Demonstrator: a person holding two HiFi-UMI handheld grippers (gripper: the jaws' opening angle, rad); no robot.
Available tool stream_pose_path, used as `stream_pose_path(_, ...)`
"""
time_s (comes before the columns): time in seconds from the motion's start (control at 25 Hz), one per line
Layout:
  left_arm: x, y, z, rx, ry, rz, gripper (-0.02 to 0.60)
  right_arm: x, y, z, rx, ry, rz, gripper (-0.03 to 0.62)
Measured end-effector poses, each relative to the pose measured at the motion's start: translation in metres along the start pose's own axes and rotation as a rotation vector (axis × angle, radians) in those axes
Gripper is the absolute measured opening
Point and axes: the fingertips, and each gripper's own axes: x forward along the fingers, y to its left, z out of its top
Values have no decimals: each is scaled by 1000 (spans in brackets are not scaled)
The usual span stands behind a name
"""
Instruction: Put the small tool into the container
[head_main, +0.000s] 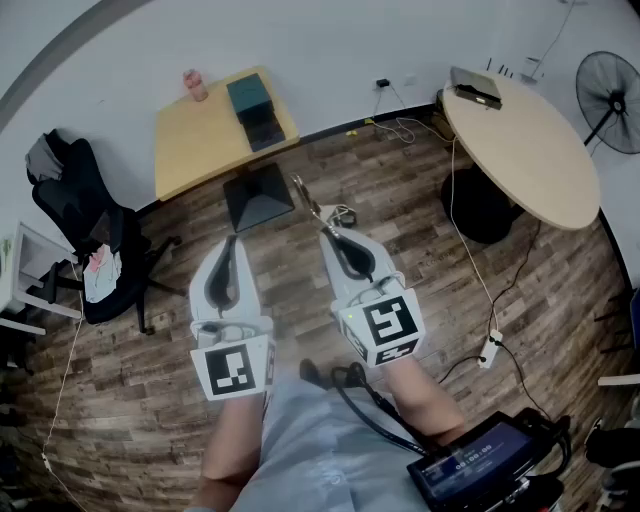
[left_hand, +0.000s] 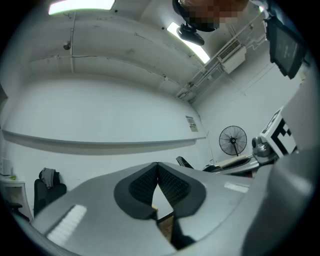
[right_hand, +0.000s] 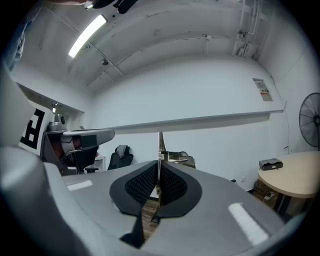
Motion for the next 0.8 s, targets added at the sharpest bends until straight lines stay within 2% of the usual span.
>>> stream_pose_path(0.64, -16, -33, -10, 12, 28, 14, 9, -34, -27, -15, 65, -3, 4, 3)
stream_pose_path(0.8, 0, -40, -13, -3, 57, 38, 9, -30, -45, -20, 82, 20, 19, 3)
